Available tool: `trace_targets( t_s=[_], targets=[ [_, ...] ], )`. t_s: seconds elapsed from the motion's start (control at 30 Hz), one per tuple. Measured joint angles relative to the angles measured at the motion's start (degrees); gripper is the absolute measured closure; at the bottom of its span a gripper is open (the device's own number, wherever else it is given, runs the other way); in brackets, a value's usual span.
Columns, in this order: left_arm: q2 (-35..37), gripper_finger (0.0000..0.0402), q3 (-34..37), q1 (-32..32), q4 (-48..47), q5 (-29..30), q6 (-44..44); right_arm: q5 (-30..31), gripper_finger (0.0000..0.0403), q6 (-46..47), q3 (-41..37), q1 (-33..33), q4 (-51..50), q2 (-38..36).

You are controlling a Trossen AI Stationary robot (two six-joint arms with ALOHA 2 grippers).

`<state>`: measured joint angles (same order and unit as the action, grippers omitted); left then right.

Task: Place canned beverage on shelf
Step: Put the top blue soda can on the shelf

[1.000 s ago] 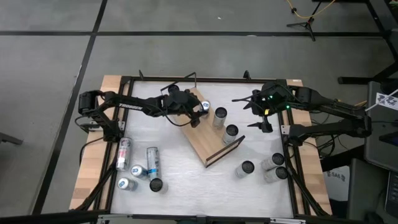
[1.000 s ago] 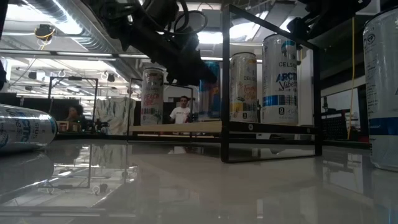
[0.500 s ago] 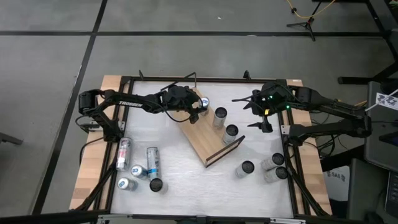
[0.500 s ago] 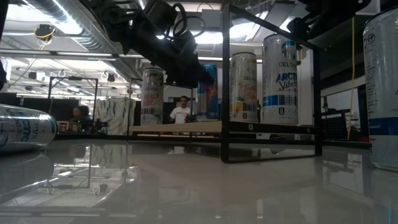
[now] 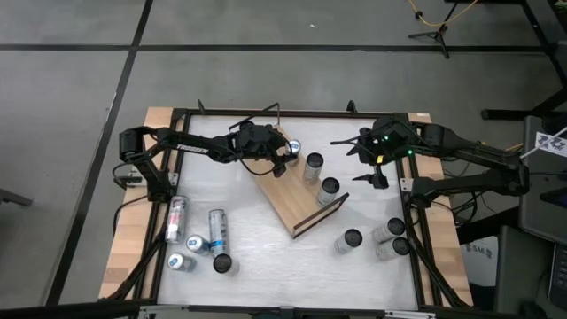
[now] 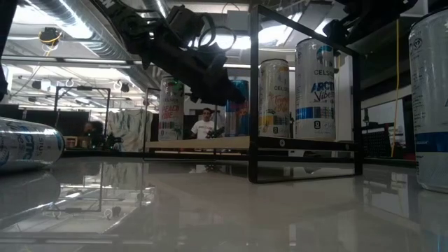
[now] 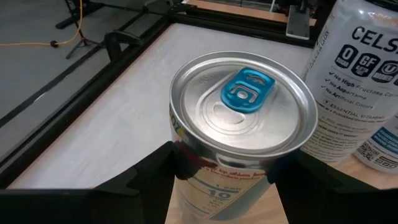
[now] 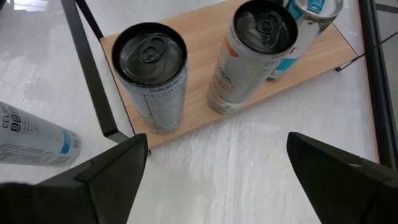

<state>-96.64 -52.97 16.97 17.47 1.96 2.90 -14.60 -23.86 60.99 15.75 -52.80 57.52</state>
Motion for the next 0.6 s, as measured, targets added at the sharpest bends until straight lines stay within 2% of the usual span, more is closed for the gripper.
trace_targets(
  t_s=[0.6],
  targets=[
    [-0.1,0.0138,0.1,0.0,-0.1,0.1,1.4,0.0,0.0024,0.0,0.0,0.0,0.0,0.0]
  ],
)
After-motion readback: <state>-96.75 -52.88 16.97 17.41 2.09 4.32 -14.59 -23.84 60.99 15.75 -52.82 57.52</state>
